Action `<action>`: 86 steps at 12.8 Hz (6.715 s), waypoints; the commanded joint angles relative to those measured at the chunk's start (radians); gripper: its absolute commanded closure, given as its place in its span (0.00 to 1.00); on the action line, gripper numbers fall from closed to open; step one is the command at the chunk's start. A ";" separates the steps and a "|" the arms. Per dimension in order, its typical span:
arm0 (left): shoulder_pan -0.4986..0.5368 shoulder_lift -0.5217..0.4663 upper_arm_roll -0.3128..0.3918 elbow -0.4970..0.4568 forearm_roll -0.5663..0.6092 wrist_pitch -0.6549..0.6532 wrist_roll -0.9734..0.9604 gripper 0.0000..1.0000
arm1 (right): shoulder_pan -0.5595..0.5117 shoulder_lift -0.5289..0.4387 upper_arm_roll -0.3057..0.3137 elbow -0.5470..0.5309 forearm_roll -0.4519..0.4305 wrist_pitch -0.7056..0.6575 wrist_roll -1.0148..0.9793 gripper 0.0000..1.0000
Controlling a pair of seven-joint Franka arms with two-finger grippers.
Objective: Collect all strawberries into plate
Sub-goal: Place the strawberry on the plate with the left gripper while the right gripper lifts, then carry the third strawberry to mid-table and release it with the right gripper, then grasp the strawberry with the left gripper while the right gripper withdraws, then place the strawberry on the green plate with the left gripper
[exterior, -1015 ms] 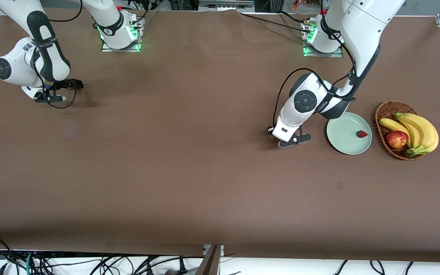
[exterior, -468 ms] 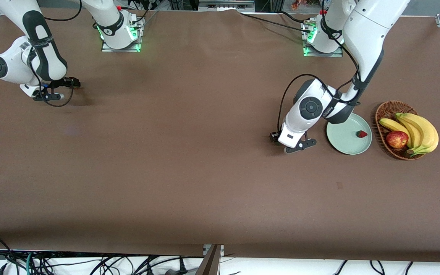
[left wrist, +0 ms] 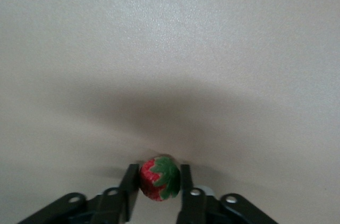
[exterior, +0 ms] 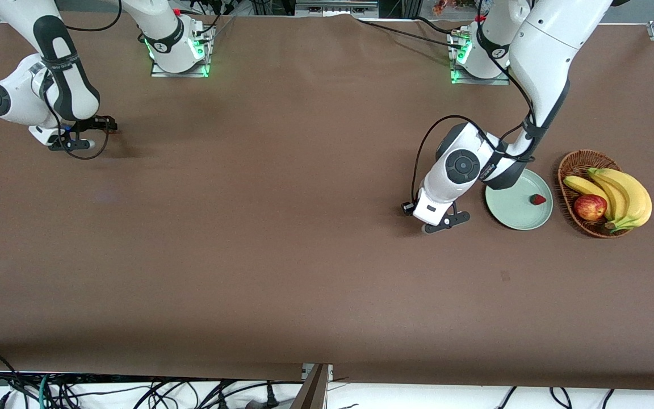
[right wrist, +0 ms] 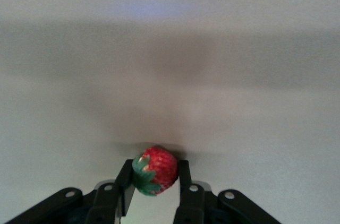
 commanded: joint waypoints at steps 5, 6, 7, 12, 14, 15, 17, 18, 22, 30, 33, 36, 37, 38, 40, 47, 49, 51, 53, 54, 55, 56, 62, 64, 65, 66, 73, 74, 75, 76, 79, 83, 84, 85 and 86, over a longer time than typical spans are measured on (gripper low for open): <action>0.014 -0.101 0.009 0.186 -0.106 -0.368 0.144 0.89 | 0.179 -0.078 0.008 0.127 0.005 -0.007 0.077 0.69; 0.014 -0.154 0.070 0.183 -0.169 -0.414 0.248 0.89 | 0.232 -0.079 0.008 0.171 0.005 -0.022 0.116 0.69; 0.016 -0.203 0.118 0.173 -0.212 -0.460 0.357 0.89 | 0.294 -0.079 0.011 0.238 0.005 -0.075 0.175 0.69; 0.019 -0.317 0.370 0.064 -0.252 -0.527 0.856 0.89 | 0.475 -0.003 0.192 0.619 0.019 -0.276 0.640 0.69; 0.033 -0.334 0.428 -0.052 -0.251 -0.391 0.996 0.89 | 0.475 0.081 0.328 0.775 0.056 -0.304 0.838 0.69; 0.036 -0.337 0.454 -0.132 -0.252 -0.284 1.054 0.89 | 0.477 0.138 0.384 0.860 0.086 -0.306 0.939 0.69; 0.039 -0.331 0.493 -0.253 -0.252 -0.096 1.139 0.89 | 0.477 0.276 0.484 1.042 0.160 -0.306 1.131 0.68; 0.045 -0.321 0.494 -0.283 -0.252 -0.042 1.154 0.89 | 0.478 0.339 0.526 1.120 0.171 -0.304 1.226 0.68; 0.047 -0.296 0.494 -0.295 -0.252 -0.012 1.157 0.76 | 0.523 0.574 0.629 1.369 0.163 -0.168 1.515 0.68; 0.036 -0.400 0.487 -0.214 -0.252 -0.177 1.156 0.00 | 0.652 0.757 0.623 1.482 0.136 0.113 1.864 0.42; 0.033 -0.432 0.468 -0.125 -0.252 -0.328 1.115 0.00 | 0.650 0.723 0.618 1.480 0.139 0.075 1.885 0.02; 0.033 -0.436 0.407 -0.122 -0.252 -0.327 0.977 0.00 | 0.624 0.648 0.581 1.480 0.139 -0.099 1.865 0.01; 0.033 -0.436 0.375 -0.122 -0.252 -0.327 0.928 0.00 | 0.603 0.616 0.580 1.480 0.137 -0.167 1.842 0.01; 0.030 -0.434 0.331 -0.122 -0.252 -0.324 0.862 0.00 | 0.587 0.582 0.575 1.480 0.134 -0.225 1.807 0.01; 0.027 -0.416 0.210 -0.125 -0.252 -0.283 0.684 0.00 | 0.563 0.509 0.531 1.470 0.134 -0.374 1.704 0.01; -0.004 -0.296 -0.022 -0.152 -0.213 -0.129 0.170 0.00 | 0.459 0.230 0.313 1.296 0.150 -0.755 1.181 0.00; -0.028 -0.258 -0.035 -0.183 -0.139 -0.044 -0.030 0.00 | 0.399 0.101 0.319 1.182 0.131 -0.761 1.117 0.00; -0.036 -0.195 -0.067 -0.186 -0.021 -0.007 -0.204 0.00 | 0.344 -0.016 0.348 1.085 0.041 -0.764 1.020 0.00; -0.039 -0.132 -0.090 -0.185 0.134 0.032 -0.386 0.00 | 0.177 -0.141 0.510 0.996 -0.065 -0.766 1.000 0.00; -0.042 -0.105 -0.099 -0.182 0.195 0.032 -0.463 0.00 | 0.080 -0.198 0.612 0.957 -0.118 -0.766 0.998 0.00; -0.042 -0.097 -0.099 -0.180 0.238 0.035 -0.504 0.00 | -0.021 -0.246 0.714 0.918 -0.149 -0.766 0.997 0.00; -0.044 -0.095 -0.102 -0.180 0.242 0.037 -0.512 0.00 | -0.111 -0.286 0.795 0.882 -0.157 -0.766 0.984 0.00; -0.053 -0.078 -0.102 -0.177 0.249 0.038 -0.532 0.57 | -0.210 -0.358 0.868 0.834 -0.191 -0.758 0.901 0.00; -0.053 -0.080 -0.104 -0.175 0.248 0.035 -0.533 0.76 | -0.212 -0.343 0.871 0.863 -0.223 -0.757 0.877 0.00; -0.053 -0.080 -0.104 -0.174 0.248 0.030 -0.532 0.79 | -0.226 -0.340 0.873 0.867 -0.223 -0.757 0.844 0.00; -0.053 -0.081 -0.104 -0.156 0.248 0.023 -0.522 0.80 | -0.246 -0.343 0.874 0.867 -0.223 -0.758 0.811 0.00; -0.007 -0.260 0.055 -0.021 -0.173 -0.267 0.128 0.86 | -0.243 -0.349 0.873 0.867 -0.228 -0.767 0.802 0.00; -0.005 -0.285 0.115 -0.022 -0.210 -0.314 0.259 0.86 | -0.243 -0.348 0.873 0.867 -0.228 -0.764 0.800 0.00; -0.004 -0.300 0.170 -0.030 -0.223 -0.333 0.366 0.86 | -0.243 -0.349 0.873 0.867 -0.228 -0.764 0.802 0.00; 0.002 -0.304 0.218 -0.034 -0.223 -0.338 0.454 0.86 | -0.243 -0.349 0.873 0.867 -0.228 -0.764 0.800 0.00; 0.016 -0.278 0.359 -0.066 -0.256 -0.318 0.765 0.86 | -0.243 -0.351 0.873 0.868 -0.226 -0.763 0.800 0.00; 0.022 -0.232 0.419 -0.197 -0.287 -0.080 0.927 0.86 | -0.244 -0.341 0.865 0.870 -0.217 -0.757 0.783 0.00; 0.022 -0.226 0.419 -0.198 -0.287 -0.078 0.927 0.84 | -0.246 -0.340 0.863 0.870 -0.217 -0.755 0.780 0.00; 0.021 -0.224 0.419 -0.202 -0.287 -0.078 0.929 0.76 | -0.246 -0.344 0.856 0.870 -0.217 -0.760 0.779 0.00; 0.019 -0.224 0.419 -0.205 -0.287 -0.080 0.932 0.38 | -0.246 -0.349 0.844 0.870 -0.219 -0.766 0.779 0.00</action>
